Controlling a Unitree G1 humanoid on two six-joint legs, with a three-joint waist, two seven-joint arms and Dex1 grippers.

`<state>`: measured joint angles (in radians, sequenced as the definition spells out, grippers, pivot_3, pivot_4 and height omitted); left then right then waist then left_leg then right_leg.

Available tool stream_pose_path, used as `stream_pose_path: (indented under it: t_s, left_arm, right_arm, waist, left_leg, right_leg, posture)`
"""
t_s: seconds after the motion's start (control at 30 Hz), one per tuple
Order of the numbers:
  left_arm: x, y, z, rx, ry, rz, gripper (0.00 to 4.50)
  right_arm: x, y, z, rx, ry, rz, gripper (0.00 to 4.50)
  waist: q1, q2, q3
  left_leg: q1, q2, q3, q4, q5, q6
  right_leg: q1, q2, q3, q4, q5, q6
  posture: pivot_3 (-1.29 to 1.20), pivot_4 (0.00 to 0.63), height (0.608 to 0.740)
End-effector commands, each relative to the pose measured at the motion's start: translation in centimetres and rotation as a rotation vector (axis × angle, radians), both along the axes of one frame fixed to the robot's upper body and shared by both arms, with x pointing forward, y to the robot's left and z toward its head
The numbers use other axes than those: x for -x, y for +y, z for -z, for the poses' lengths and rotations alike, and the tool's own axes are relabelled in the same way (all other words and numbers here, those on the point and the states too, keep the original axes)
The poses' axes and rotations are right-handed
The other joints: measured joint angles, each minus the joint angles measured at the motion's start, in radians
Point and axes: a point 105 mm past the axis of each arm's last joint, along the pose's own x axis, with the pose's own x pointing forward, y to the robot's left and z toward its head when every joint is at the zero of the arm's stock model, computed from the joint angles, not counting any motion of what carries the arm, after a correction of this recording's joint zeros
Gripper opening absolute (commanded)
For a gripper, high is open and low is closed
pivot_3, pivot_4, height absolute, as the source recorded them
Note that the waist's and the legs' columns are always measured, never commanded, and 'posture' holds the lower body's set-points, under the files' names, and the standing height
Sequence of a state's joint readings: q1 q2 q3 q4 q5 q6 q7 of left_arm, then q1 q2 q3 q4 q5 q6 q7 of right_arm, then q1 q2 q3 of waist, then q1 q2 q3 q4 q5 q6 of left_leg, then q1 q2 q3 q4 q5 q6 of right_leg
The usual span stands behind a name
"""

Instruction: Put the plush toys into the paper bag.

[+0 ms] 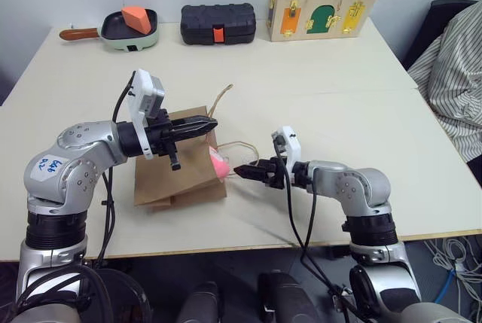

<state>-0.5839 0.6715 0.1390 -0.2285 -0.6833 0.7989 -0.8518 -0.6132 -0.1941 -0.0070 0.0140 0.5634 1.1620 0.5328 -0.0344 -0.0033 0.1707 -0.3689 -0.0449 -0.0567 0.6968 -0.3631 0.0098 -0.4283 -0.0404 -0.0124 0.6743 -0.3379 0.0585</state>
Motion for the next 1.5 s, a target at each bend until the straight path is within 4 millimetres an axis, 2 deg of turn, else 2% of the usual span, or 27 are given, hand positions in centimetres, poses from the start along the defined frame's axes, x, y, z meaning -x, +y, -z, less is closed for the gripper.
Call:
stream_pose_path:
  t_s: [0.03,0.17,0.27,0.37,0.47,0.63,0.8,0.9,1.03,1.13,1.2,1.3,1.43,1.5]
  left_arm:
    - [0.7,-0.1,-1.4,-0.001,-0.062,0.02,0.0]
    - [0.7,-0.1,-1.2,-0.002,-0.06,0.019,0.0]
    - [0.8,-0.1,-1.2,-0.002,-0.062,0.019,0.0]
    - [0.7,-0.1,-1.3,0.004,-0.067,0.017,0.0]
    - [0.3,0.0,-2.6,0.051,-0.093,-0.003,0.0]
    - [0.0,-0.5,-5.0,0.122,-0.142,-0.005,0.0]
    - [-0.7,-1.4,-6.3,0.152,-0.206,-0.003,0.0]
    - [-2.0,-1.5,-5.6,0.146,-0.211,-0.025,0.0]
    - [-3.7,-1.1,-4.2,0.131,-0.208,-0.077,0.0]
    - [-4.9,-0.5,-2.9,0.135,-0.193,-0.13,0.0]
    - [-5.3,-0.1,-2.4,0.136,-0.191,-0.152,0.0]
    - [-5.7,0.5,-2.0,0.134,-0.193,-0.183,0.0]
    - [-5.7,0.7,-2.4,0.158,-0.191,-0.184,0.0]
    - [-5.6,0.4,-2.8,0.167,-0.195,-0.17,0.0]
  right_arm:
    - [0.0,0.1,0.8,-0.001,0.035,0.012,2.48]
    - [0.2,0.2,-1.1,-0.073,-0.006,-0.001,1.07]
    - [0.3,-0.1,-3.5,-0.078,-0.119,-0.016,0.04]
    - [0.2,-0.5,-5.6,-0.079,-0.215,-0.02,0.04]
    - [0.1,-2.2,-10.7,-0.107,-0.376,-0.015,0.04]
    - [0.2,-4.9,-15.5,-0.082,-0.518,0.017,0.04]
    - [0.9,-7.0,-19.4,-0.016,-0.668,0.042,0.04]
    - [1.1,-7.1,-20.7,0.059,-0.78,0.07,0.04]
    - [1.5,-6.8,-21.1,0.187,-0.895,0.056,0.04]
    - [1.2,-7.6,-19.7,0.344,-0.921,0.066,0.04]
    - [1.1,-8.2,-19.5,0.38,-0.93,0.087,0.04]
    - [1.3,-8.7,-19.0,0.421,-0.936,0.086,0.04]
    - [1.1,-8.6,-17.6,0.41,-0.891,0.086,0.04]
    - [1.1,-7.7,-17.3,0.339,-0.87,0.083,0.04]
  waist:
    - [0.0,0.0,0.0]
    - [0.001,0.0,0.0]
    - [0.004,0.0,0.0]
    - [0.005,0.0,0.0]
    - [0.008,0.001,0.001]
    - [0.009,0.001,0.001]
    - [0.008,0.001,0.001]
    - [0.007,0.001,0.001]
    - [0.006,0.001,0.001]
    - [0.009,0.001,0.001]
    - [0.01,0.001,0.001]
    - [0.013,0.001,0.001]
    - [0.019,0.001,0.001]
    - [0.018,0.001,0.001]
  left_leg:
    - [0.0,0.0,0.0,0.0,0.0,0.0]
    - [-0.001,0.0,0.0,-0.001,0.0,0.0]
    - [-0.001,0.0,0.0,-0.001,0.0,0.0]
    - [-0.001,0.0,0.0,-0.001,0.0,0.0]
    - [-0.002,0.0,0.0,0.0,0.0,0.0]
    - [-0.003,0.0,-0.002,-0.001,0.0,0.0]
    - [-0.004,0.0,-0.001,-0.003,0.0,0.001]
    - [-0.004,0.0,-0.001,-0.003,0.0,0.001]
    - [-0.003,0.0,0.001,-0.003,0.0,0.001]
    - [-0.004,0.0,0.001,-0.003,0.0,0.001]
    - [-0.004,0.0,0.001,-0.002,0.0,0.001]
    - [-0.004,0.0,0.001,-0.002,0.0,0.001]
    - [-0.005,0.0,0.001,-0.001,0.0,0.001]
    - [-0.005,0.0,0.001,-0.001,0.0,0.001]
  right_leg:
    - [0.0,0.0,0.0,0.0,0.0,0.0]
    - [-0.001,0.0,0.0,0.0,0.0,0.0]
    - [-0.001,0.0,0.0,-0.001,0.0,0.0]
    - [-0.001,0.0,0.0,-0.001,0.0,0.0]
    - [-0.001,0.0,0.0,-0.002,0.0,0.0]
    - [-0.001,0.0,-0.001,-0.002,0.0,0.0]
    - [-0.002,0.0,-0.001,-0.004,0.0,0.0]
    - [-0.001,0.0,-0.001,-0.005,0.0,0.0]
    - [-0.002,0.0,-0.001,-0.005,0.0,0.0]
    - [-0.002,0.0,-0.001,-0.005,0.0,0.0]
    - [-0.002,0.0,-0.001,-0.006,0.0,0.0]
    - [-0.002,-0.001,-0.001,-0.006,0.0,0.0]
    - [-0.002,-0.001,-0.001,-0.006,0.0,0.0]
    - [-0.002,-0.001,-0.001,-0.006,0.0,0.0]
  posture:
    - [0.0,0.15,0.74]
    - [0.0,0.15,0.74]
    - [0.0,0.15,0.74]
    - [0.0,0.15,0.74]
    - [0.0,0.15,0.74]
    - [0.0,0.15,0.74]
    - [0.0,0.15,0.74]
    - [0.0,0.15,0.74]
    - [0.0,0.15,0.74]
    - [0.0,0.15,0.74]
    - [0.0,0.15,0.74]
    - [0.0,0.15,0.74]
    - [0.0,0.15,0.74]
    - [0.0,0.15,0.74]
